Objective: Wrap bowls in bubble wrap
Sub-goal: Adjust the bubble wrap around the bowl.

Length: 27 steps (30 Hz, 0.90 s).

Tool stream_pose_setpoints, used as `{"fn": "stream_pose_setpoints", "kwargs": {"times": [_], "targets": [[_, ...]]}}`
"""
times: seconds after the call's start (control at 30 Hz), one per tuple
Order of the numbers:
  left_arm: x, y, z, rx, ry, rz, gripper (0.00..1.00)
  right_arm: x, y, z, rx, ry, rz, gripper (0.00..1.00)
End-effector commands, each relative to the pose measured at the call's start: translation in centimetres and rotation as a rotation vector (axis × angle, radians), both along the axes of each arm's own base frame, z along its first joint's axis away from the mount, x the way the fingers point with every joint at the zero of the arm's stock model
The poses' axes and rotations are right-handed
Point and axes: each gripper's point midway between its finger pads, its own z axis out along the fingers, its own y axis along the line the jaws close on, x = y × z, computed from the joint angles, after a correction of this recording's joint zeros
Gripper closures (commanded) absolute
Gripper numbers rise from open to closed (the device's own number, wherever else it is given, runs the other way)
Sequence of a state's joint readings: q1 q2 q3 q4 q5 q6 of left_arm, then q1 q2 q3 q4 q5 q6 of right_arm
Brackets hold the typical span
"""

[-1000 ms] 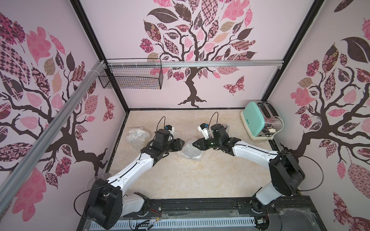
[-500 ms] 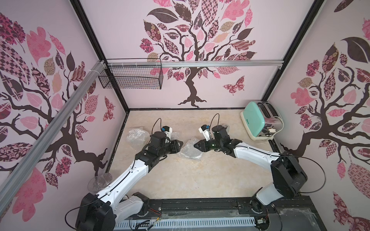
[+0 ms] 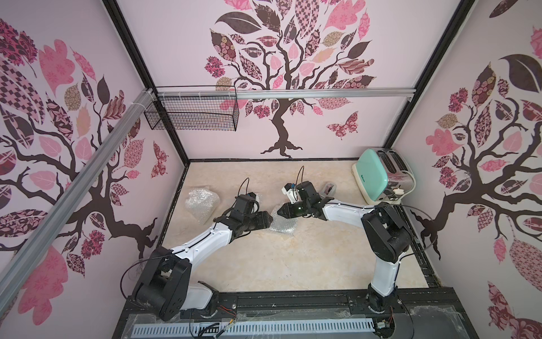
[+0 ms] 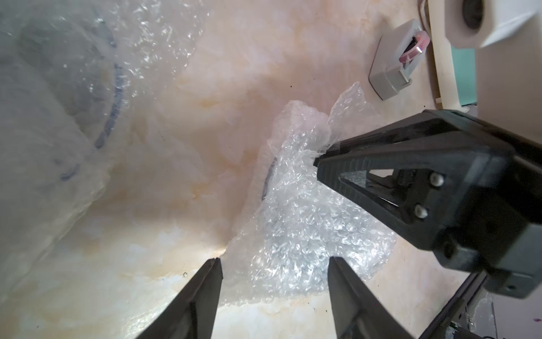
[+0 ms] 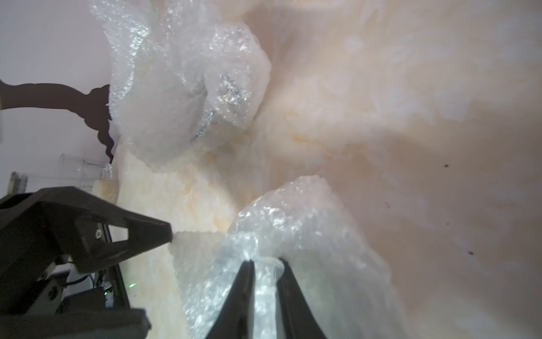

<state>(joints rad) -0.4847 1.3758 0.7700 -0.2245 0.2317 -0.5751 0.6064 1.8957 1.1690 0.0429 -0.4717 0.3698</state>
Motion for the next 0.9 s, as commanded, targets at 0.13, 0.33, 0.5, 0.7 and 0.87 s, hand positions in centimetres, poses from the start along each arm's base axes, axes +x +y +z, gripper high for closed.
{"fn": "stream_pose_setpoints", "kwargs": {"times": [0.13,0.33,0.5,0.7,0.87], "targets": [[2.3,-1.0,-0.3,0.011,-0.023,0.003,0.35,0.8,-0.4,-2.9,-0.064,0.03,-0.025,0.82],[3.5,-1.2,-1.4,0.045,-0.014,0.005,0.34,0.6,-0.6,-3.3,-0.068,0.037,-0.024,0.82],[4.1,-1.1,-2.8,0.088,0.008,0.006,0.34,0.2,-0.7,-3.0,-0.059,0.038,-0.019,0.82],[4.5,-1.2,-3.6,0.118,0.029,-0.005,0.33,-0.1,-0.7,-2.9,-0.052,0.042,-0.014,0.82],[4.6,-2.1,-4.4,0.083,0.046,-0.03,0.37,-0.4,-0.9,-2.8,-0.052,0.043,-0.014,0.81]]}}
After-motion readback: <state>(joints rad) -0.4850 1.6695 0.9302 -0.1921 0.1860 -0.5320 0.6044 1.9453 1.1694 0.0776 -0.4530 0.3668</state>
